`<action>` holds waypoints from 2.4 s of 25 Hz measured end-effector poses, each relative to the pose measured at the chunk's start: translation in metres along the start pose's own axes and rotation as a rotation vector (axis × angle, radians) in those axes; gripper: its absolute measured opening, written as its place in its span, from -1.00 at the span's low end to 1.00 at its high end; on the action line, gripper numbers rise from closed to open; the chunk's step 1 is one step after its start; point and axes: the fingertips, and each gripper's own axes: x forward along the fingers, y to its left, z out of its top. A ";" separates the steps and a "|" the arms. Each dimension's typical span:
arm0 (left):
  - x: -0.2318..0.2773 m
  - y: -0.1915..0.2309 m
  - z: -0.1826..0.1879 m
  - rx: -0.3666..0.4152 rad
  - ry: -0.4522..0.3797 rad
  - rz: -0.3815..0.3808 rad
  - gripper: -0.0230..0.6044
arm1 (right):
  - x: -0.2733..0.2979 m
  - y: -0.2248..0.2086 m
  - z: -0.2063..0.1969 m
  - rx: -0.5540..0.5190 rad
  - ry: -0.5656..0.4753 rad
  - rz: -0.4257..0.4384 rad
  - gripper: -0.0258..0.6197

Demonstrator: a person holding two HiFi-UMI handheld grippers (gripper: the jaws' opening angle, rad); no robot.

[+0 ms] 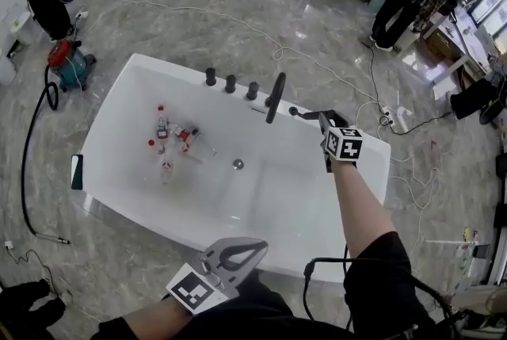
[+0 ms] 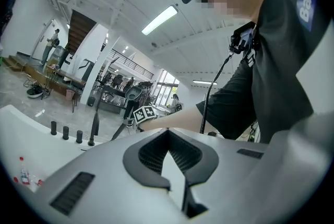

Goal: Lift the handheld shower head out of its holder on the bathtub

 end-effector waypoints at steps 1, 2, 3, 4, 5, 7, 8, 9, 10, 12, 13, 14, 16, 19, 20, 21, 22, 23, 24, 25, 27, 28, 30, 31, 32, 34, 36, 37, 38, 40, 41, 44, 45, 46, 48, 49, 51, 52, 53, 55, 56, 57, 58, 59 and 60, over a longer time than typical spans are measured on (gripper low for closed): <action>-0.002 -0.007 0.005 0.005 -0.004 -0.008 -0.93 | -0.013 0.002 -0.001 0.009 -0.002 -0.006 -0.51; -0.004 -0.014 0.009 0.011 -0.008 -0.017 -0.93 | -0.026 0.004 -0.003 0.022 -0.005 -0.012 -0.52; -0.007 -0.022 0.013 0.015 -0.010 -0.027 -0.93 | -0.038 0.006 -0.005 0.036 -0.008 -0.016 -0.51; -0.009 -0.029 0.017 0.018 -0.010 -0.036 -0.93 | -0.051 0.009 -0.007 0.050 -0.012 -0.020 -0.51; -0.012 -0.036 0.020 0.019 -0.009 -0.046 -0.93 | -0.063 0.013 -0.009 0.063 -0.016 -0.023 -0.51; -0.018 -0.051 0.026 0.025 -0.003 -0.065 -0.93 | -0.089 0.021 -0.015 0.084 -0.024 -0.024 -0.52; -0.021 -0.059 0.029 0.027 -0.001 -0.073 -0.93 | -0.103 0.025 -0.017 0.089 -0.029 -0.026 -0.52; -0.024 -0.065 0.032 0.028 -0.001 -0.080 -0.93 | -0.117 0.029 -0.018 0.092 -0.035 -0.028 -0.52; -0.026 -0.069 0.036 0.030 -0.005 -0.087 -0.93 | -0.129 0.034 -0.019 0.092 -0.042 -0.031 -0.52; -0.031 -0.077 0.042 0.038 -0.009 -0.102 -0.93 | -0.152 0.044 -0.023 0.093 -0.056 -0.035 -0.51; -0.033 -0.081 0.043 0.042 -0.009 -0.109 -0.93 | -0.163 0.050 -0.026 0.098 -0.061 -0.033 -0.52; -0.035 -0.085 0.045 0.043 -0.008 -0.115 -0.93 | -0.174 0.056 -0.029 0.105 -0.065 -0.029 -0.51; -0.038 -0.092 0.047 0.040 -0.002 -0.126 -0.93 | -0.196 0.067 -0.033 0.127 -0.072 -0.020 -0.52; -0.038 -0.101 0.053 0.043 0.003 -0.154 -0.93 | -0.231 0.079 -0.031 0.156 -0.101 -0.026 -0.51; -0.038 -0.104 0.056 0.047 0.000 -0.163 -0.93 | -0.243 0.083 -0.030 0.163 -0.112 -0.029 -0.51; -0.038 -0.107 0.059 0.052 -0.003 -0.171 -0.93 | -0.255 0.087 -0.029 0.166 -0.121 -0.029 -0.51; -0.037 -0.110 0.062 0.057 -0.004 -0.178 -0.93 | -0.267 0.091 -0.029 0.167 -0.128 -0.028 -0.51; -0.035 -0.113 0.064 0.064 -0.004 -0.185 -0.93 | -0.278 0.094 -0.028 0.163 -0.135 -0.025 -0.51; -0.033 -0.115 0.066 0.070 -0.005 -0.192 -0.93 | -0.288 0.098 -0.027 0.156 -0.143 -0.021 -0.52; -0.031 -0.116 0.067 0.076 -0.005 -0.198 -0.93 | -0.298 0.102 -0.026 0.147 -0.149 -0.016 -0.51; -0.028 -0.121 0.068 0.084 -0.001 -0.212 -0.93 | -0.317 0.111 -0.024 0.132 -0.161 -0.004 -0.51; -0.027 -0.123 0.067 0.087 0.003 -0.218 -0.93 | -0.327 0.116 -0.024 0.126 -0.168 0.002 -0.51; -0.026 -0.129 0.065 0.087 0.012 -0.228 -0.93 | -0.345 0.127 -0.023 0.118 -0.183 0.015 -0.51; -0.025 -0.131 0.064 0.087 0.015 -0.232 -0.93 | -0.355 0.132 -0.022 0.115 -0.189 0.022 -0.51; -0.024 -0.133 0.063 0.086 0.015 -0.235 -0.93 | -0.364 0.137 -0.022 0.113 -0.195 0.028 -0.51; -0.023 -0.136 0.062 0.087 0.011 -0.239 -0.93 | -0.380 0.146 -0.023 0.111 -0.202 0.036 -0.51; -0.025 -0.138 0.060 0.090 0.017 -0.245 -0.93 | -0.393 0.157 -0.025 0.106 -0.201 0.043 -0.51; -0.026 -0.138 0.058 0.088 0.021 -0.247 -0.93 | -0.399 0.163 -0.027 0.103 -0.199 0.047 -0.51; -0.027 -0.138 0.056 0.087 0.023 -0.249 -0.93 | -0.405 0.169 -0.027 0.101 -0.199 0.052 -0.51; -0.027 -0.141 0.056 0.095 0.032 -0.255 -0.93 | -0.417 0.178 -0.026 0.100 -0.207 0.061 -0.51; -0.027 -0.142 0.056 0.099 0.037 -0.258 -0.93 | -0.423 0.181 -0.025 0.103 -0.212 0.065 -0.51; -0.022 -0.147 0.054 0.102 0.047 -0.265 -0.93 | -0.445 0.189 -0.022 0.111 -0.233 0.074 -0.51; -0.021 -0.148 0.053 0.103 0.049 -0.268 -0.93 | -0.451 0.193 -0.022 0.108 -0.238 0.078 -0.51; -0.021 -0.149 0.052 0.104 0.050 -0.270 -0.93 | -0.458 0.198 -0.023 0.101 -0.241 0.082 -0.51; -0.021 -0.150 0.049 0.106 0.056 -0.275 -0.93 | -0.468 0.211 -0.025 0.076 -0.238 0.084 -0.51; -0.021 -0.151 0.047 0.106 0.059 -0.279 -0.93 | -0.474 0.216 -0.025 0.061 -0.235 0.078 -0.51; -0.019 -0.154 0.045 0.103 0.058 -0.288 -0.93 | -0.484 0.221 -0.022 0.039 -0.234 0.055 -0.51; -0.017 -0.156 0.044 0.101 0.059 -0.291 -0.93 | -0.487 0.223 -0.022 0.036 -0.235 0.050 -0.51; -0.015 -0.158 0.044 0.100 0.063 -0.296 -0.93 | -0.490 0.224 -0.022 0.034 -0.237 0.051 -0.51; -0.012 -0.161 0.042 0.103 0.076 -0.302 -0.93 | -0.490 0.227 -0.028 0.026 -0.242 0.060 -0.51; -0.011 -0.162 0.041 0.105 0.079 -0.304 -0.93 | -0.489 0.229 -0.032 0.025 -0.243 0.068 -0.51; -0.011 -0.163 0.039 0.106 0.080 -0.303 -0.93 | -0.488 0.231 -0.035 0.028 -0.243 0.077 -0.51; -0.010 -0.162 0.037 0.104 0.078 -0.301 -0.93 | -0.486 0.232 -0.038 0.032 -0.244 0.084 -0.51; -0.010 -0.162 0.035 0.101 0.075 -0.298 -0.93 | -0.484 0.232 -0.038 0.035 -0.246 0.085 -0.51; -0.010 -0.162 0.034 0.100 0.077 -0.298 -0.93 | -0.482 0.232 -0.038 0.036 -0.248 0.083 -0.51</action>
